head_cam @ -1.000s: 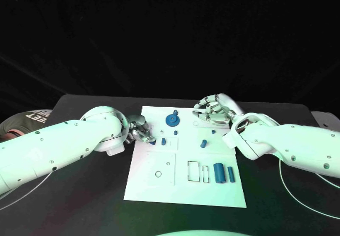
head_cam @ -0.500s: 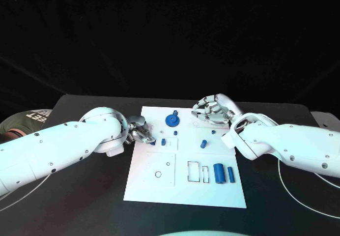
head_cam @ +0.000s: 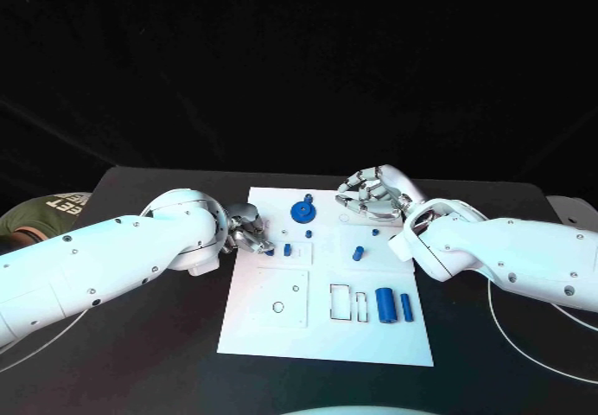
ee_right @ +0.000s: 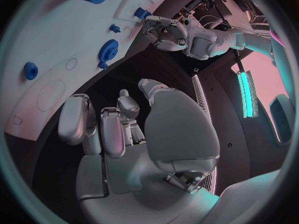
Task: Assemble the parts on the task board
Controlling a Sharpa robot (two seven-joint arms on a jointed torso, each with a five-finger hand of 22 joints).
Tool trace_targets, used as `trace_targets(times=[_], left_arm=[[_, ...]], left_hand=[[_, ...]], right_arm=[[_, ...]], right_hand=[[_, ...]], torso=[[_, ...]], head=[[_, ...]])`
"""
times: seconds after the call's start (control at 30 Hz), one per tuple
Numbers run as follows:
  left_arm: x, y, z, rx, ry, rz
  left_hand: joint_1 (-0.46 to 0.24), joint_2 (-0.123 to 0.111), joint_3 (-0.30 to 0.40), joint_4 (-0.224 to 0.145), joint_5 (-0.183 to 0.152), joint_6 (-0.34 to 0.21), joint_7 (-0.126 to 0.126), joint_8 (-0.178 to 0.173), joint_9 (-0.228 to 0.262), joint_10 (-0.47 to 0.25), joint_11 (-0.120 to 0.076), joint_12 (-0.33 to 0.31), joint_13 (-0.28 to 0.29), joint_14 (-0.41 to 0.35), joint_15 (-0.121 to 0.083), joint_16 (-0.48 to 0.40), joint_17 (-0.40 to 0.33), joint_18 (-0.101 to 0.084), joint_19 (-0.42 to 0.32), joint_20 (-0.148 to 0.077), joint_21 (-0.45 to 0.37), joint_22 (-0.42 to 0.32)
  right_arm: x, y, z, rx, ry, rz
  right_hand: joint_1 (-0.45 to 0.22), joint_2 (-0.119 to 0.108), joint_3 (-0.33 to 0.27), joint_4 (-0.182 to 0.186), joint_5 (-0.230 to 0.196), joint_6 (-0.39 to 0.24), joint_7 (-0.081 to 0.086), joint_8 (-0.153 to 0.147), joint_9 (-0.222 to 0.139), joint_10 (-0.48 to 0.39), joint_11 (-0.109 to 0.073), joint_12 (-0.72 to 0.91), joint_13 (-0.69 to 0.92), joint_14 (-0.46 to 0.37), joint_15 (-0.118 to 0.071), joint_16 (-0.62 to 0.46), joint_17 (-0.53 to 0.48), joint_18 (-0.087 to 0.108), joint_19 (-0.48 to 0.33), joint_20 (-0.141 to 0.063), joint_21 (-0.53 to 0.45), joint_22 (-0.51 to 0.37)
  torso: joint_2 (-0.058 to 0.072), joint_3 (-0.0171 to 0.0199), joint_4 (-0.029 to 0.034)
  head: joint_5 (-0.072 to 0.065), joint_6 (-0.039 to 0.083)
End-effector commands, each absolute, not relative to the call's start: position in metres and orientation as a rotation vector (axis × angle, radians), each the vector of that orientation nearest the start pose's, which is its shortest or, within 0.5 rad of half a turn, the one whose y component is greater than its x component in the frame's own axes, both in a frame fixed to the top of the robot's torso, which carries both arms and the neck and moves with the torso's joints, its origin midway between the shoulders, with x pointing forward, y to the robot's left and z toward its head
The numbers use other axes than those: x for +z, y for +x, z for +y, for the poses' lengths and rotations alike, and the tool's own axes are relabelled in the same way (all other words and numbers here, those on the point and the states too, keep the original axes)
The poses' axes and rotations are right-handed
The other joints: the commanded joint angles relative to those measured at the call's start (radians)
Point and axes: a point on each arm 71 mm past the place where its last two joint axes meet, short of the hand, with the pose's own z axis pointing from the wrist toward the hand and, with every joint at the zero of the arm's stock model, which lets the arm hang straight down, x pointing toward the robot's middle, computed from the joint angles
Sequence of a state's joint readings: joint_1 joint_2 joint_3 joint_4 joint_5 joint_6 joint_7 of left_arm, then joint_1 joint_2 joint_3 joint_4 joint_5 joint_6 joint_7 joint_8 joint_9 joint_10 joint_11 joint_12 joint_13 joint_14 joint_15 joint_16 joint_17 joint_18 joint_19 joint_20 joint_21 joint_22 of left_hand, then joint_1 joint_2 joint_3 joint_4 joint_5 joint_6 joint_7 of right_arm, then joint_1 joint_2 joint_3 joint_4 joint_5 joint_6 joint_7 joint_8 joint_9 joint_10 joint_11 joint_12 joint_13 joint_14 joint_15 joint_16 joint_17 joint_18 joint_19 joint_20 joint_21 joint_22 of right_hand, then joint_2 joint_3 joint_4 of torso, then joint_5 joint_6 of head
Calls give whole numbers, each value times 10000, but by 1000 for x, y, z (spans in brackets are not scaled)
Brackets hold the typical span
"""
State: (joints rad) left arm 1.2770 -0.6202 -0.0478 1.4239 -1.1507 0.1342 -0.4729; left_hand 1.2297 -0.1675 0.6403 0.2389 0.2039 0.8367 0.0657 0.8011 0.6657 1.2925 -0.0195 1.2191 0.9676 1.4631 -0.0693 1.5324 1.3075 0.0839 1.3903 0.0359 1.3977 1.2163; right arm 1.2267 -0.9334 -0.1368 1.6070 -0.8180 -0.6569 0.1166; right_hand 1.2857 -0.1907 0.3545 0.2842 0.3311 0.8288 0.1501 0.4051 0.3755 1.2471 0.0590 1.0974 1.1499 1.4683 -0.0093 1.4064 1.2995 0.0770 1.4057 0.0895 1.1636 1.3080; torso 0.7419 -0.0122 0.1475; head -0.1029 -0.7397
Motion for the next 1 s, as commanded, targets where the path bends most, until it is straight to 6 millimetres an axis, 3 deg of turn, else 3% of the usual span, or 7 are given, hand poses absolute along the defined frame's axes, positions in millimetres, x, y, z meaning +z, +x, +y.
trace_targets(times=[0.03,0.43,0.67,1.0], left_arm=[[-196,500,125,-4879,557,22349],[-195,500,124,-4675,871,22354],[-193,502,126,-4505,753,22017],[-191,502,125,-4635,722,21725]], left_hand=[[-80,-9,1752,-1666,58,13,-105,38,9,106,-1,73,29,896,-75,41,1906,-96,53,-15,64,26],[-161,-235,1942,-1885,136,112,-127,51,-7,230,-25,171,194,925,-90,100,2021,-125,122,-29,143,176],[-185,-225,2011,-1903,176,153,-131,55,-15,260,-30,186,218,929,-95,108,2035,-141,162,-32,184,255],[-200,-214,2048,-1907,195,170,-133,57,-18,277,-33,194,232,937,-97,124,2069,-151,188,-35,210,305]], right_arm=[[-184,466,-234,9336,4434,14850],[-185,466,-235,9331,4438,14865],[-185,466,-235,9328,4442,14862],[-186,465,-235,9327,4442,14854]], right_hand=[[-94,-37,16,21,29,24,-68,64,-9,34,-9,48,-2,352,-68,-29,9,41,41,-4,-11,796],[-94,-37,16,21,29,24,-68,64,-9,34,-9,48,-2,352,-68,-29,9,41,41,-4,-11,796],[-115,-31,17,17,36,32,-71,71,-10,38,-12,55,-2,358,-70,-21,28,40,47,-6,-11,798],[-124,-28,17,16,38,35,-72,75,-10,39,-13,56,-4,357,-71,-26,22,43,43,-7,-27,792]], torso=[[8,-7,16],[17,-7,35],[25,-12,74],[27,-27,82]], head=[[-10,9],[-26,13],[-58,28],[-77,26]])
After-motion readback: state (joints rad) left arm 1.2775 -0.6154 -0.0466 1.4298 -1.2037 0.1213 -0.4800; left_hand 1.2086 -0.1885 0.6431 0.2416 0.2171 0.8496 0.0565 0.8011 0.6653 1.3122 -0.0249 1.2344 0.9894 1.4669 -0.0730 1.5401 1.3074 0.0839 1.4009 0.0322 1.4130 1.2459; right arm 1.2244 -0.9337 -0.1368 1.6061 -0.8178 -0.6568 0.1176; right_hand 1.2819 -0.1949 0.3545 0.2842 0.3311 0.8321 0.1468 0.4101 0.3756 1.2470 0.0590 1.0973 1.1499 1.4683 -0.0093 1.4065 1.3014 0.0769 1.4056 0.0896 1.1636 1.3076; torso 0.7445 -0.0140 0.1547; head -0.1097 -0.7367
